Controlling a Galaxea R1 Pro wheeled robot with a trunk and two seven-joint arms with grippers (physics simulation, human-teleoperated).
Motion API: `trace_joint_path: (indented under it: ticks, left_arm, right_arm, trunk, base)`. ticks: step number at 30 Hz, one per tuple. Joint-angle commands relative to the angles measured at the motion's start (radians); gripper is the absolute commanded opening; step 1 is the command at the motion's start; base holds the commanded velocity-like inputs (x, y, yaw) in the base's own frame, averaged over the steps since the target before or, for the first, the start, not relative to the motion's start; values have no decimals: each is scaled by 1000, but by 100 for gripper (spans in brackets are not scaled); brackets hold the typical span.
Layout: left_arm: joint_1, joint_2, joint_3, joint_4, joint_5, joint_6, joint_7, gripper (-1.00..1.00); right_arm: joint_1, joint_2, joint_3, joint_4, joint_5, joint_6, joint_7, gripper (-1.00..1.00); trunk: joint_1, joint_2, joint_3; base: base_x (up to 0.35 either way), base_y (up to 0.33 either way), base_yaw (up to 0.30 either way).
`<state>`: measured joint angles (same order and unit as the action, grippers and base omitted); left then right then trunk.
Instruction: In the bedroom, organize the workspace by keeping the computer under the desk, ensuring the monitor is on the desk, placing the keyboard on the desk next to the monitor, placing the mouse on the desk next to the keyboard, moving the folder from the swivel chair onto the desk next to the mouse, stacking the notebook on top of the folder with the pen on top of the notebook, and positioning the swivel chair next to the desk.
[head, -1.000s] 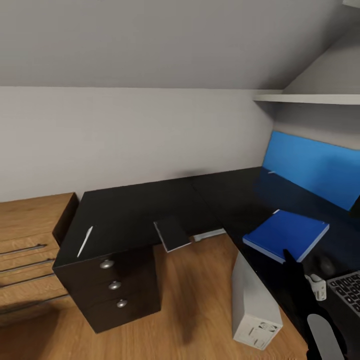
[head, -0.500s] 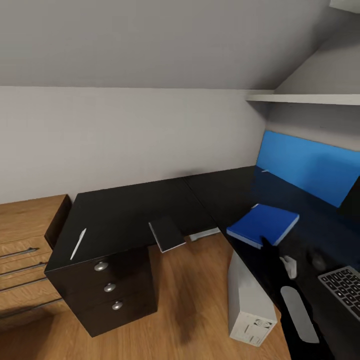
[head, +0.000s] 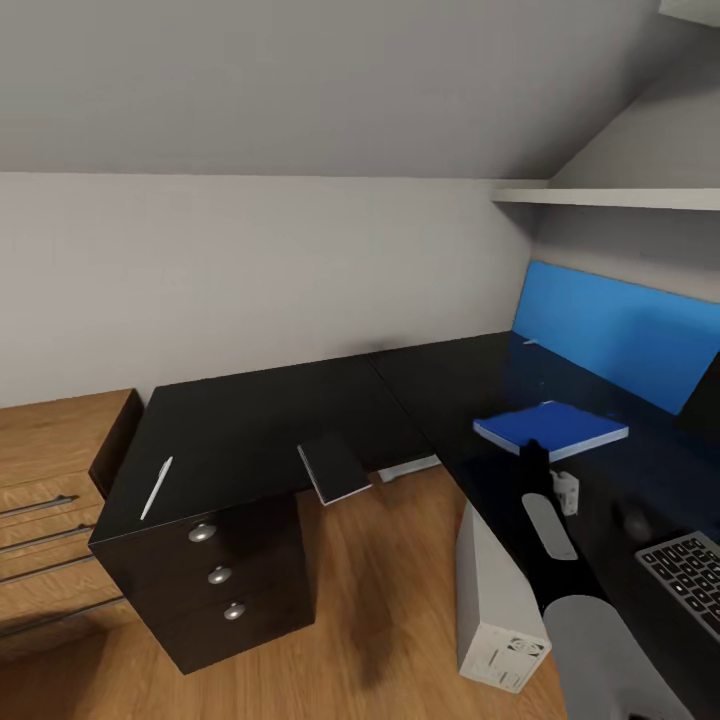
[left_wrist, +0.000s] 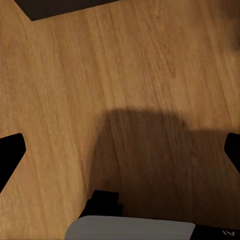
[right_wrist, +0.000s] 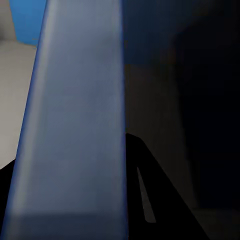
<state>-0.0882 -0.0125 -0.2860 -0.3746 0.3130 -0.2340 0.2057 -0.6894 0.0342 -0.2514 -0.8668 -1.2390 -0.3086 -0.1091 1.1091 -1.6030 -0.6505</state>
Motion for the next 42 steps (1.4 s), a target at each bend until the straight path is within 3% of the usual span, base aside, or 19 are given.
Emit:
trace_joint_path:
  ticks: [1,12,16,28,42]
  left_arm:
    - [-1,1,-9,0,6,-4,7,100]
    - [-1,-1,-9,0,9,-4,8,100]
    - [1,-21,0,-23,8,-26,12,100]
    - [1,-22,2,-88,8,-57,12,100]
    - [1,-22,2,-120,8,-57,12,100]
  right_arm:
    - [-1,1,-1,3,-7,-6,-3,-100]
    - [1,-2,-14,19,-47,-21,0,-100]
    - [23,14,-37,25,-62,-27,1,-100]
    - [78,2,-51,4,76,-26,3,-100]
    - [79,2,-57,-7,209,-25,2,-100]
  trunk:
    - [0,0,-1]
    - [0,0,-1]
    - [0,0,-1]
    - [0,0,-1]
    - [0,0,-1]
  base:
    - [0,0,0]
    - [0,0,0]
    - [0,0,0]
    - [0,0,0]
    - [0,0,0]
